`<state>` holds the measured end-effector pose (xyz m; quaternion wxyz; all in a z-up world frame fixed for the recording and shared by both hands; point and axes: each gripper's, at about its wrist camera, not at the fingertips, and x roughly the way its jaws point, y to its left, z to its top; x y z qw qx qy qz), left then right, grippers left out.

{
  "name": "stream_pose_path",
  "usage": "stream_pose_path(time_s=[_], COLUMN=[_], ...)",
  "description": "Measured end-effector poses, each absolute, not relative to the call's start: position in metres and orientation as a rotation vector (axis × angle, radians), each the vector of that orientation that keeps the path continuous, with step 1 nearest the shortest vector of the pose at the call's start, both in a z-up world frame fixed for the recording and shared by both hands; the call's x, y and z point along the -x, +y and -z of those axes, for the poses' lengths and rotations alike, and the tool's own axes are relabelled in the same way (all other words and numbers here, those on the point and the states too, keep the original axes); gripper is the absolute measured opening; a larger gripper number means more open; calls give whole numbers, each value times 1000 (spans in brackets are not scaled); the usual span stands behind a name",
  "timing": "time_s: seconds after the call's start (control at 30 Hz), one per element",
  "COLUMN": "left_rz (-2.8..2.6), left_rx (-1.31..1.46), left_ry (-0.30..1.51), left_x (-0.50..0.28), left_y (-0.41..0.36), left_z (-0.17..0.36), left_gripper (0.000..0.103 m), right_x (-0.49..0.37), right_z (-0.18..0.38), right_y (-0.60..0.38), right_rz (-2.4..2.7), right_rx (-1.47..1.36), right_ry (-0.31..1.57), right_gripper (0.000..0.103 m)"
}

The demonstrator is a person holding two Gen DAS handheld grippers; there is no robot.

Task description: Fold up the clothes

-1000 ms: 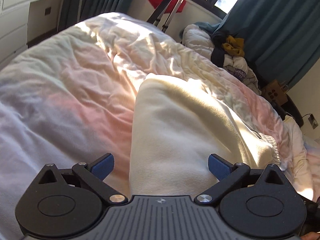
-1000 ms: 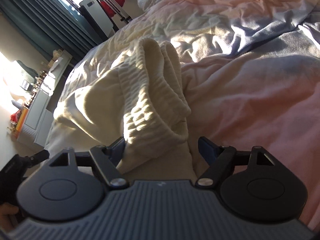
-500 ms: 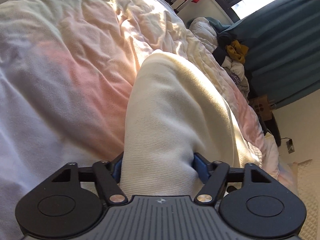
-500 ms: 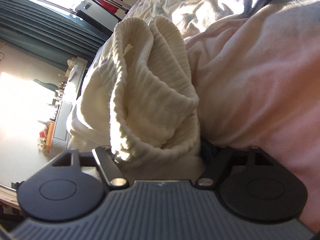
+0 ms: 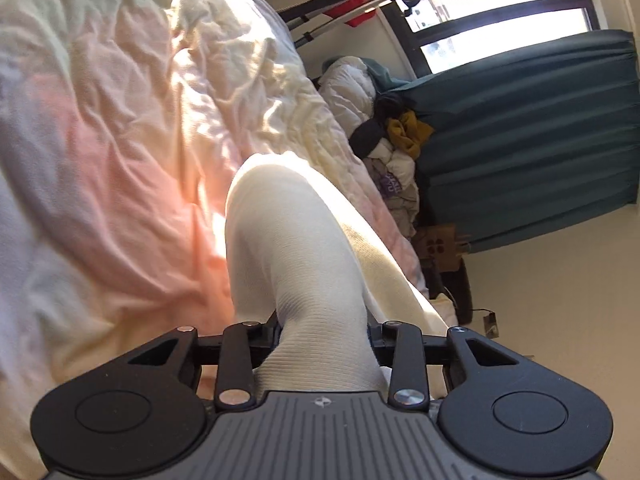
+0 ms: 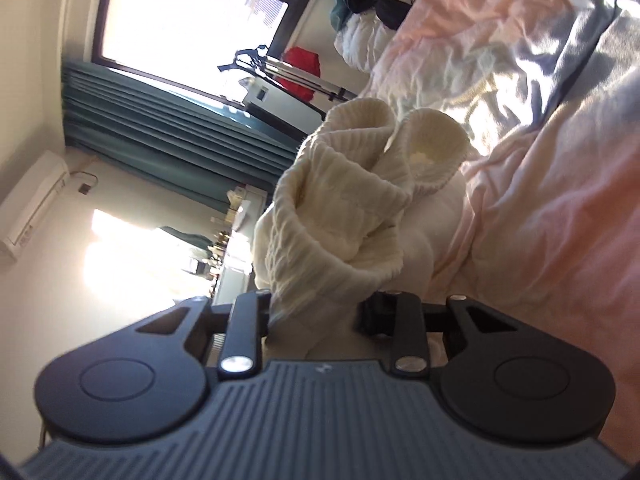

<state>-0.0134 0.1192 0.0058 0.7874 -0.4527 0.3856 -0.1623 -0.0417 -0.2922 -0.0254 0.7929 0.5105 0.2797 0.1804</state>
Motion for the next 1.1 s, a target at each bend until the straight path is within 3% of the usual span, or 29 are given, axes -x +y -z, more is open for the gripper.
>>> stream_pose_path(time_s=[0.3,0.57,0.83,1.1], left_rz=[657,982,1149,1218], left_rx=[915,834,672,528], left_ry=[825,969,1202,1323], left_x=[5,24,71,95], left_y=[-63,-298,-508,-583], left_z=[-56,-45,20,97], left_gripper=[36,36,36,36], right_x=[147,285,401,465], right_z=[-33,-41,19,104], right_y=[-418,-553,-627,-658], right_rz=[-238,61,405,615], right_rx=[-1131,-1128,-1166,-1267], right_ry=[309,57,-180,-232], right_gripper=[33,33,33,33])
